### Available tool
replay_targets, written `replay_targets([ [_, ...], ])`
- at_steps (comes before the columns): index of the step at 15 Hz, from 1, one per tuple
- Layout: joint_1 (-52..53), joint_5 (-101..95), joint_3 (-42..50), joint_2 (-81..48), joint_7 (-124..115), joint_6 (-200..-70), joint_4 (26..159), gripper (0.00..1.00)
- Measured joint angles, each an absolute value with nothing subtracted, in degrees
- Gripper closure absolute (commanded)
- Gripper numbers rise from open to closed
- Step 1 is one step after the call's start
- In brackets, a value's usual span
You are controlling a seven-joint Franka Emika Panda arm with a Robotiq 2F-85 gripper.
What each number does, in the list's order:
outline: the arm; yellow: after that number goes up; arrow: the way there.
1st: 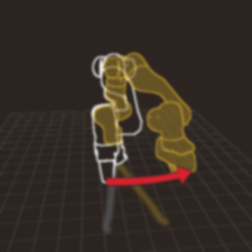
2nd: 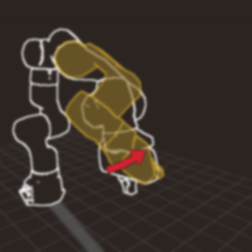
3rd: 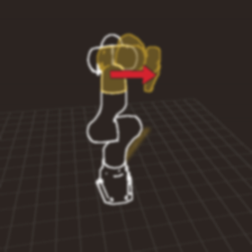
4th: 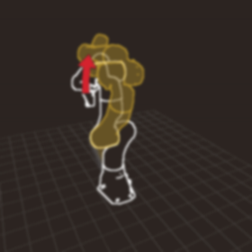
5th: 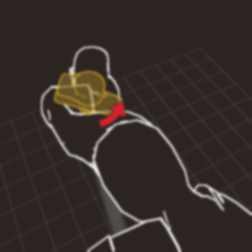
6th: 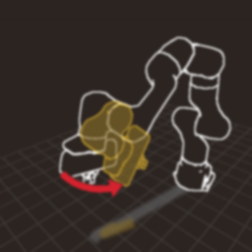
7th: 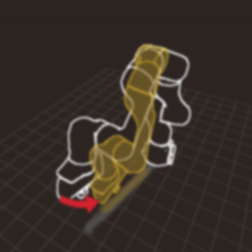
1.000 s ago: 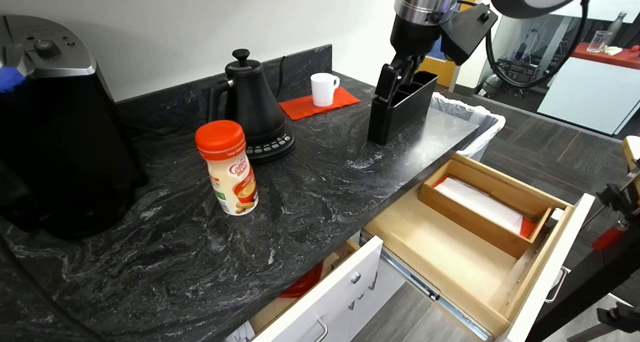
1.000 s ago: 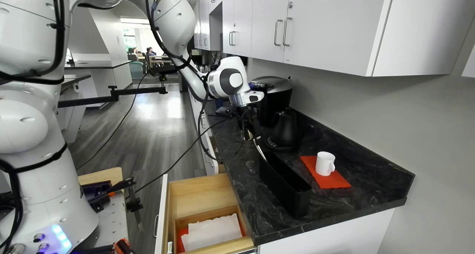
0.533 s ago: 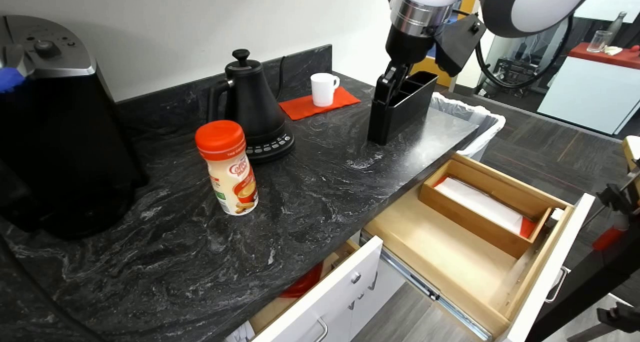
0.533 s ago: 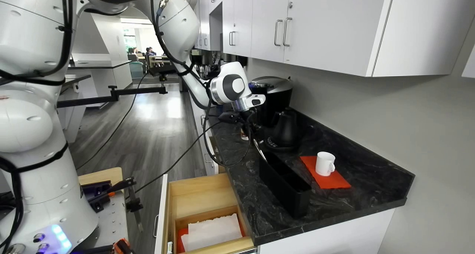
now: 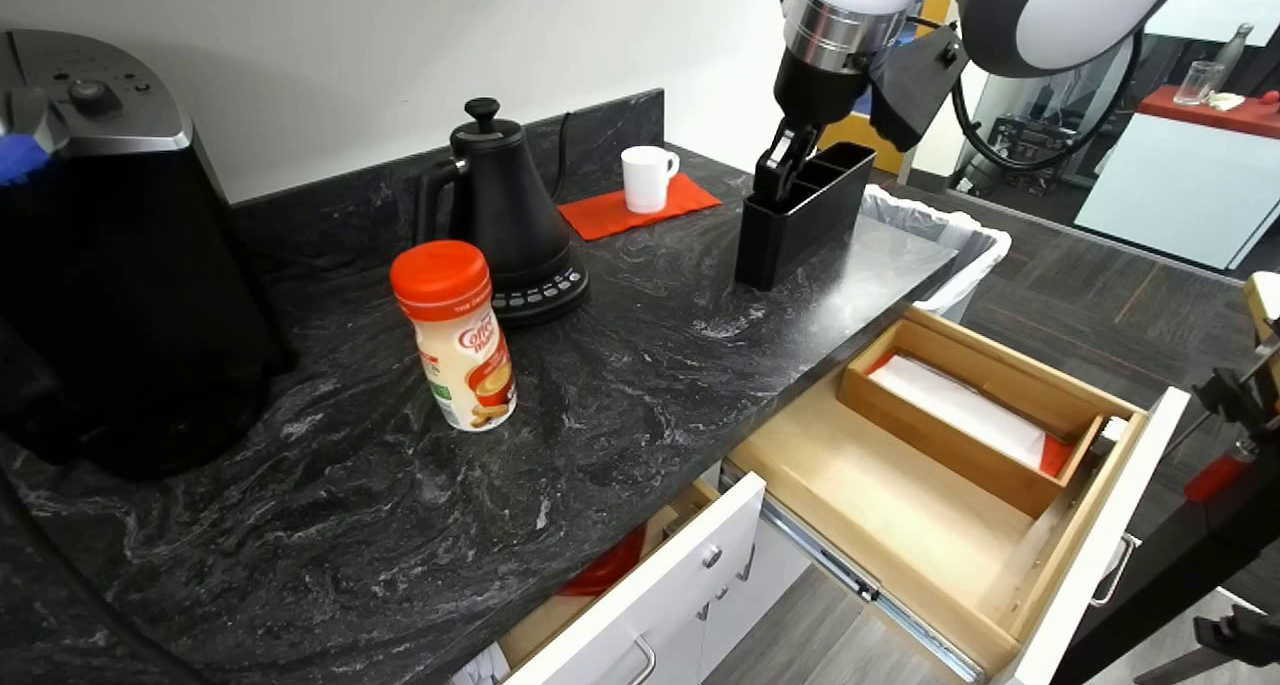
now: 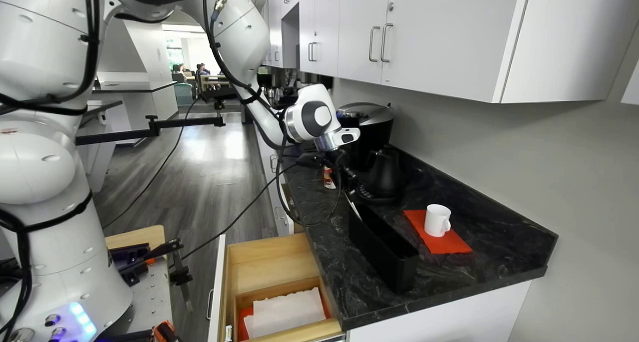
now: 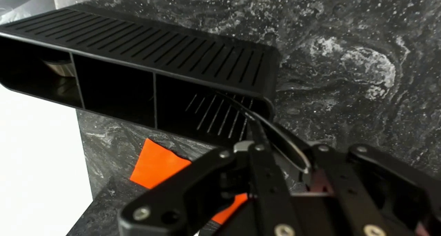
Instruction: Put the fork in the drawer
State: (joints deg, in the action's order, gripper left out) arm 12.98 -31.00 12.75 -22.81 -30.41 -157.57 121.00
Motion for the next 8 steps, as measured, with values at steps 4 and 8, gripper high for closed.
replay_targets([
  [4,14.02,-33.03,15.28,-22.58,-32.12,-157.1,119.32,0.98],
  [8,14.11,-33.06,15.69,-19.53,-34.16,-152.33,116.44,0.98],
])
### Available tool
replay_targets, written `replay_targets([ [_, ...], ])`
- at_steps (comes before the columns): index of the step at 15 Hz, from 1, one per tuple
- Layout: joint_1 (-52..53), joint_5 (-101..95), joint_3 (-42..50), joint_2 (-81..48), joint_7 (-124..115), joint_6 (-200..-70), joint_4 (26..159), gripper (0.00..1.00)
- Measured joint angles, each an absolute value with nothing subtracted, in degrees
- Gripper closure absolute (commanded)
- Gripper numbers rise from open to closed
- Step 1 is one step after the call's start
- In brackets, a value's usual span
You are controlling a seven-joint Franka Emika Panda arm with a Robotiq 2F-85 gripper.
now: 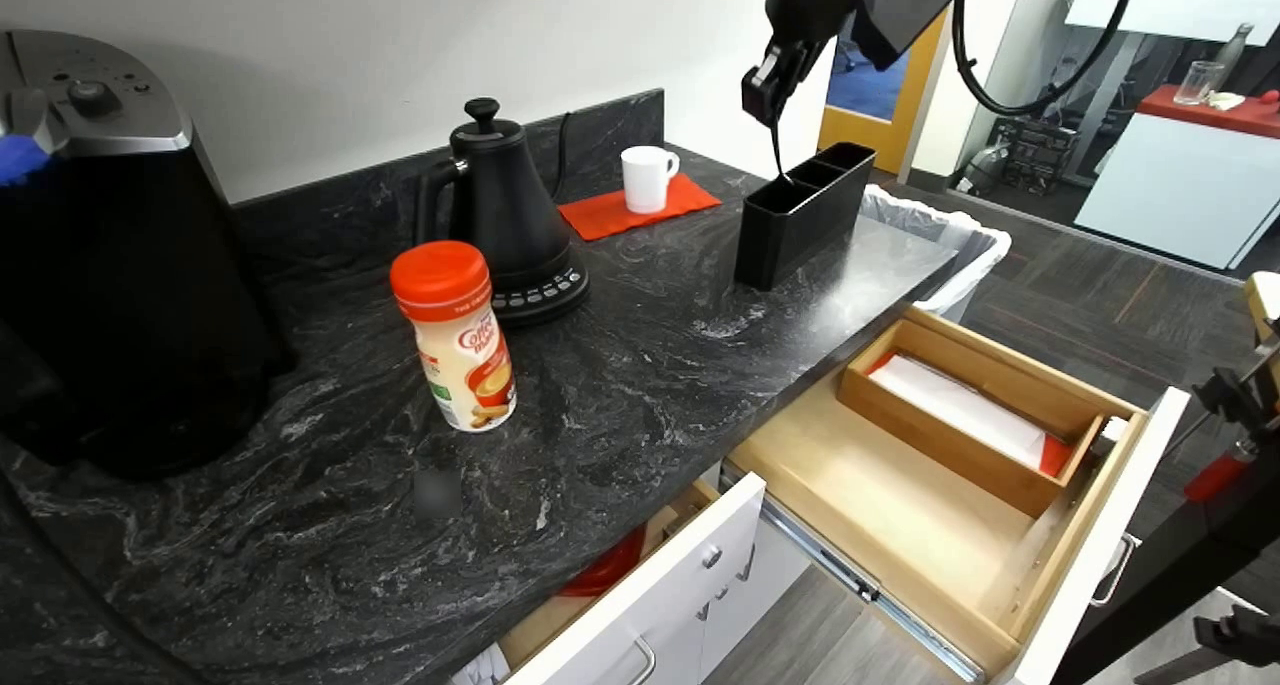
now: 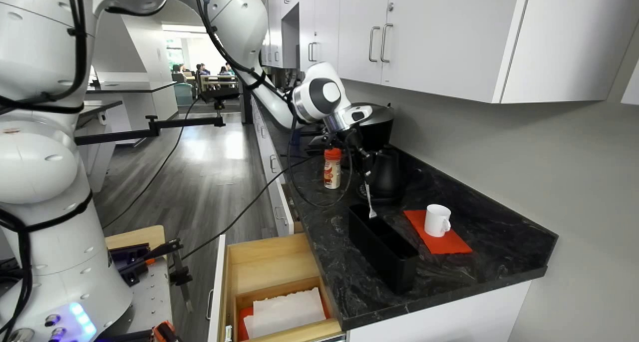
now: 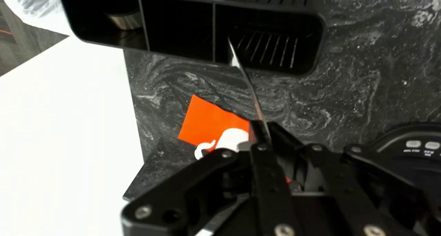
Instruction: Put the fork in the drawer
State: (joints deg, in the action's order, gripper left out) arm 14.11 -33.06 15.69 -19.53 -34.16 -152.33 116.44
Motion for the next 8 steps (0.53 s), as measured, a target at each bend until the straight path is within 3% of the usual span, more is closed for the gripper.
replay_targets([
  [8,12.6,-35.07,13.79,-14.47,-36.71,-137.59,110.64,0.98],
])
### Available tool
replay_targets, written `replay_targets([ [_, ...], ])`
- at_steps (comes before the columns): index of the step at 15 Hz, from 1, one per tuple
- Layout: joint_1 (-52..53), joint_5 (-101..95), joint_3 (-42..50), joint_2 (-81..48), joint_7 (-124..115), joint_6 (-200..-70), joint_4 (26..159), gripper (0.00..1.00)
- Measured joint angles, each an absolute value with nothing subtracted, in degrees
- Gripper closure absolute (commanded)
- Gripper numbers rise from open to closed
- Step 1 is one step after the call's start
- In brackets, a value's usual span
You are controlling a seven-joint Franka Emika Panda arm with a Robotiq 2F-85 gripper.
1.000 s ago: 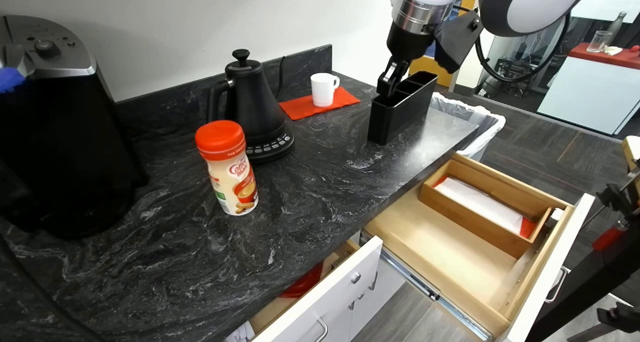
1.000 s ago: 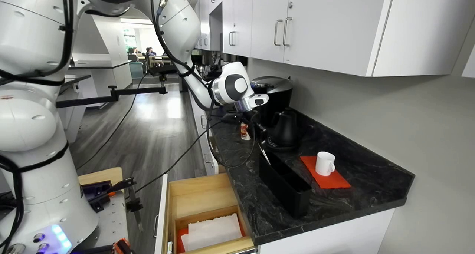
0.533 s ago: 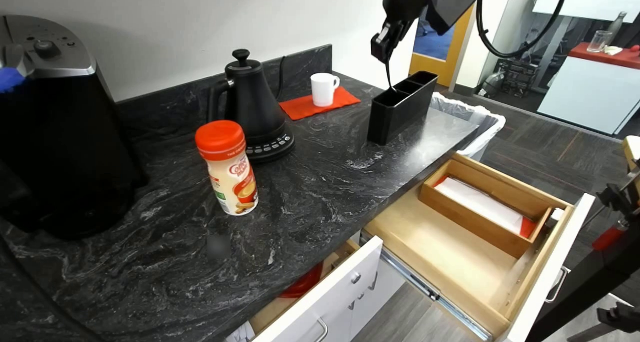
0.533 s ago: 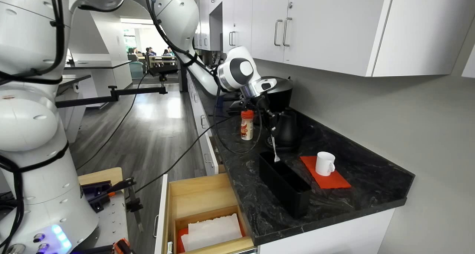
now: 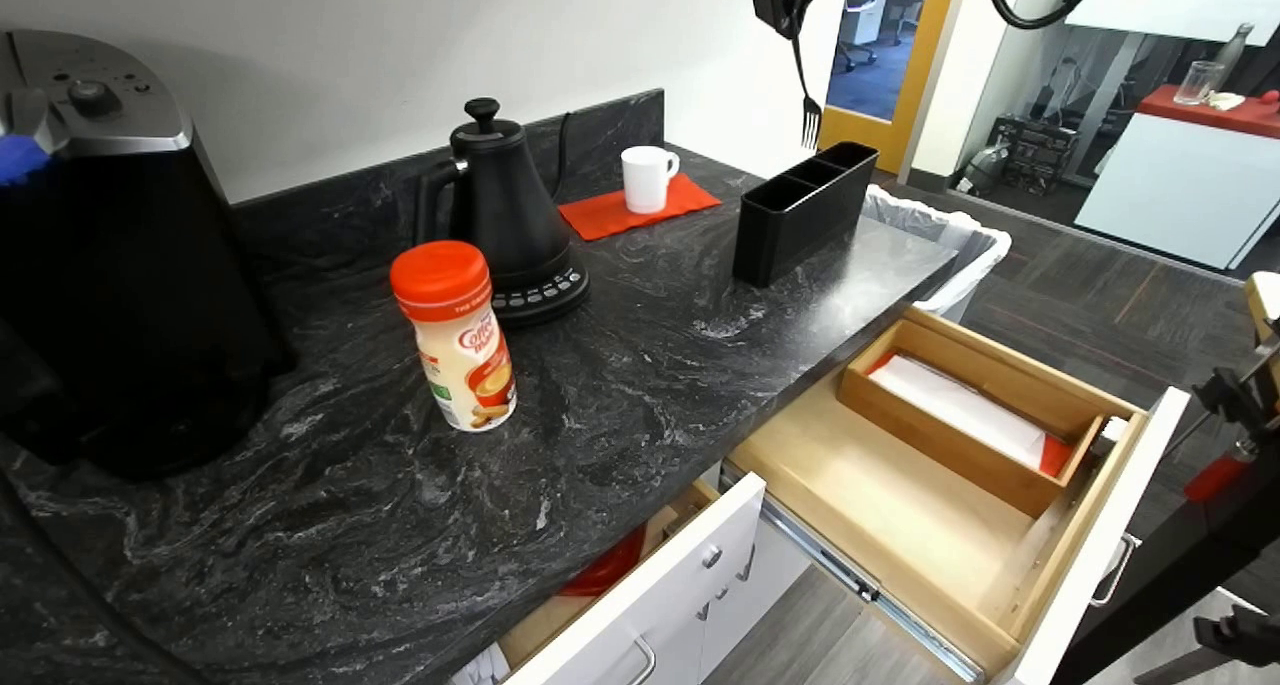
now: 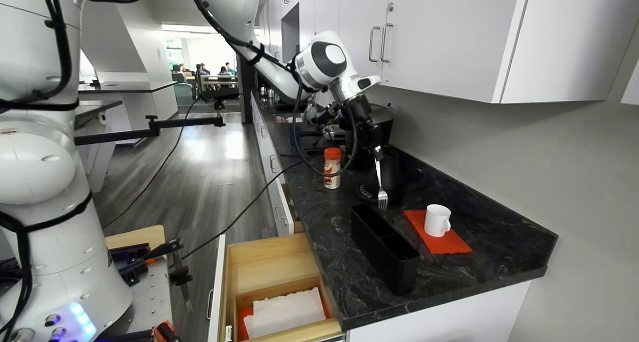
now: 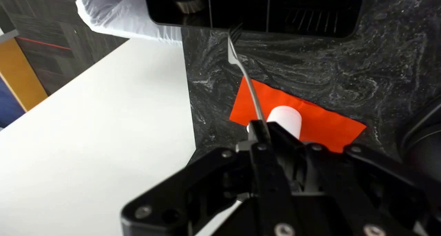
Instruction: Put the fork in the drawer
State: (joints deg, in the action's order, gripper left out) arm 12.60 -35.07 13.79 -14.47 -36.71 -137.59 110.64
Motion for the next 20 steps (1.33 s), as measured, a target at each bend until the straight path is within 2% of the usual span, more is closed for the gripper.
replay_targets([
  [9,9.72,-29.63,8.94,-14.46,-37.34,-119.67,107.58,0.98],
  [14,7.38,-23.16,8.4,-13.95,-39.37,-116.24,109.94,0.98],
  [20,4.26,-16.87,8.38,-10.63,-42.43,-116.63,118.83,0.98],
])
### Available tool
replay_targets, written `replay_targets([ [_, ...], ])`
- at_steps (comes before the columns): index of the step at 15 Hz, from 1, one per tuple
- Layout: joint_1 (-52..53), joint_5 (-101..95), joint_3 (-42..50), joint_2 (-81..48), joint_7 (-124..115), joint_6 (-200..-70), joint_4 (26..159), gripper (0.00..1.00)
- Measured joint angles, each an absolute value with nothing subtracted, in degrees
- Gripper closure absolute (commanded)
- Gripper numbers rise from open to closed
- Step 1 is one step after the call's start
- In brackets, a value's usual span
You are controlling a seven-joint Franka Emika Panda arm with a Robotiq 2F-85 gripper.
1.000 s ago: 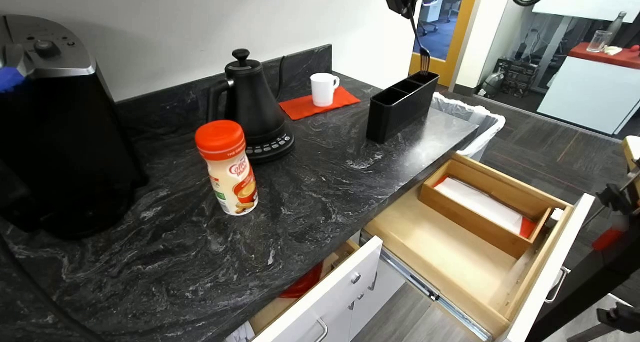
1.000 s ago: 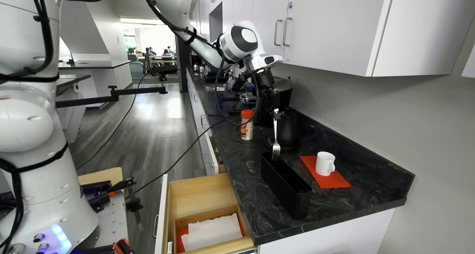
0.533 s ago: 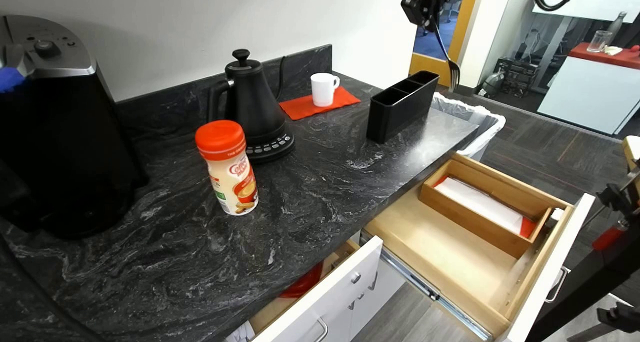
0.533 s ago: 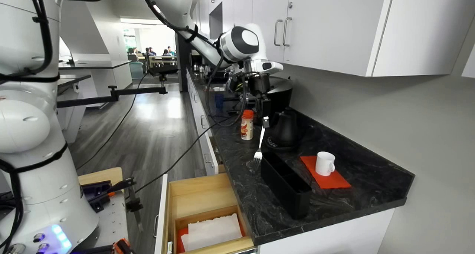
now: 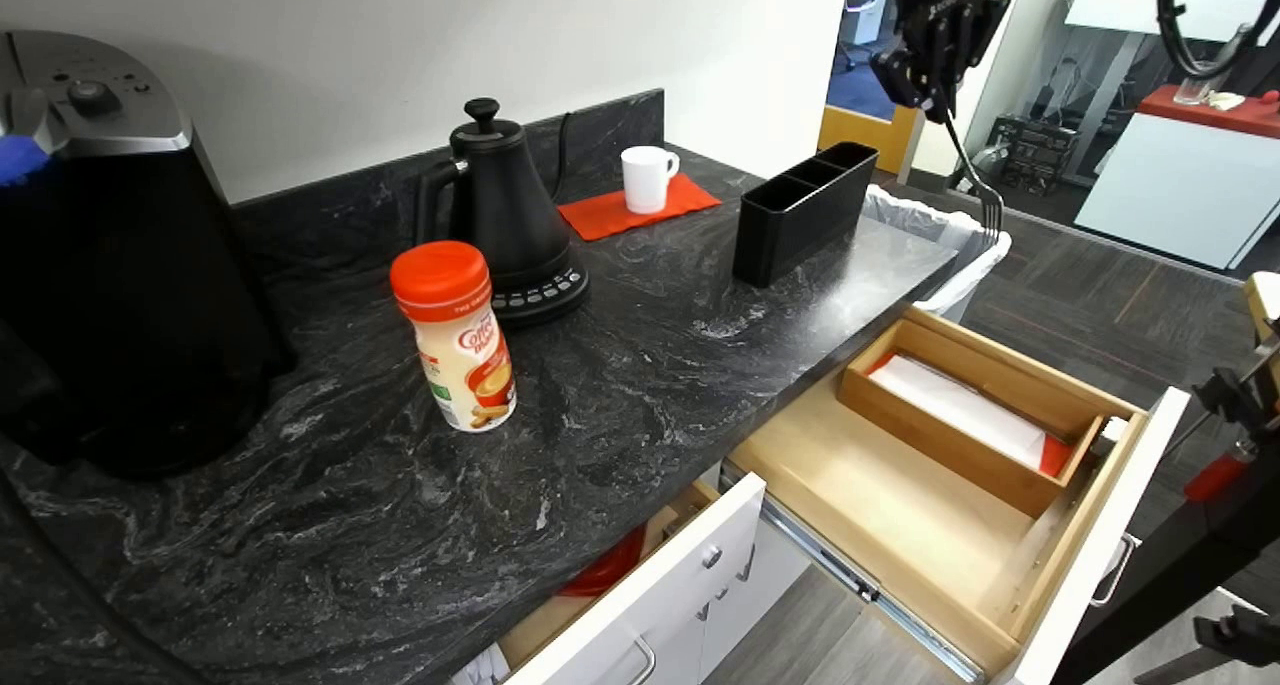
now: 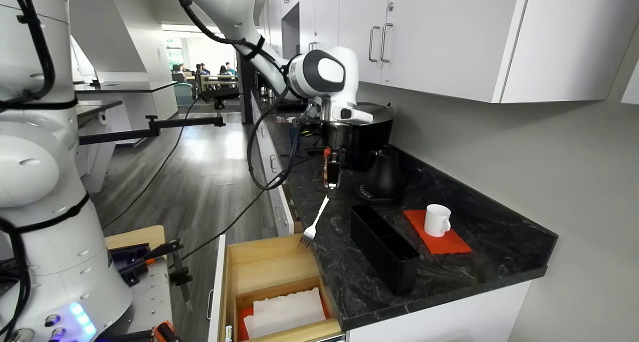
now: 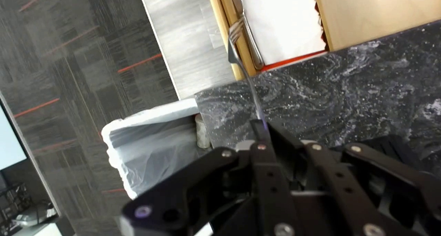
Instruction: Put the fork in the drawer
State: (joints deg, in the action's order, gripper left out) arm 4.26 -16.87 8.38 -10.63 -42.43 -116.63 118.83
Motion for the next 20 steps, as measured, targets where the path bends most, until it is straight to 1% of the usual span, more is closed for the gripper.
replay_targets([
  [4,3.51,-14.77,8.12,-7.95,-43.47,-119.1,124.9,0.98],
  [9,3.41,-14.04,7.36,-5.8,-43.47,-127.67,131.32,0.98],
  [15,2.79,-14.01,7.07,-3.4,-43.55,-131.99,137.83,0.98],
  [20,0.59,-14.29,7.16,-2.32,-44.8,-141.39,143.88,0.98],
])
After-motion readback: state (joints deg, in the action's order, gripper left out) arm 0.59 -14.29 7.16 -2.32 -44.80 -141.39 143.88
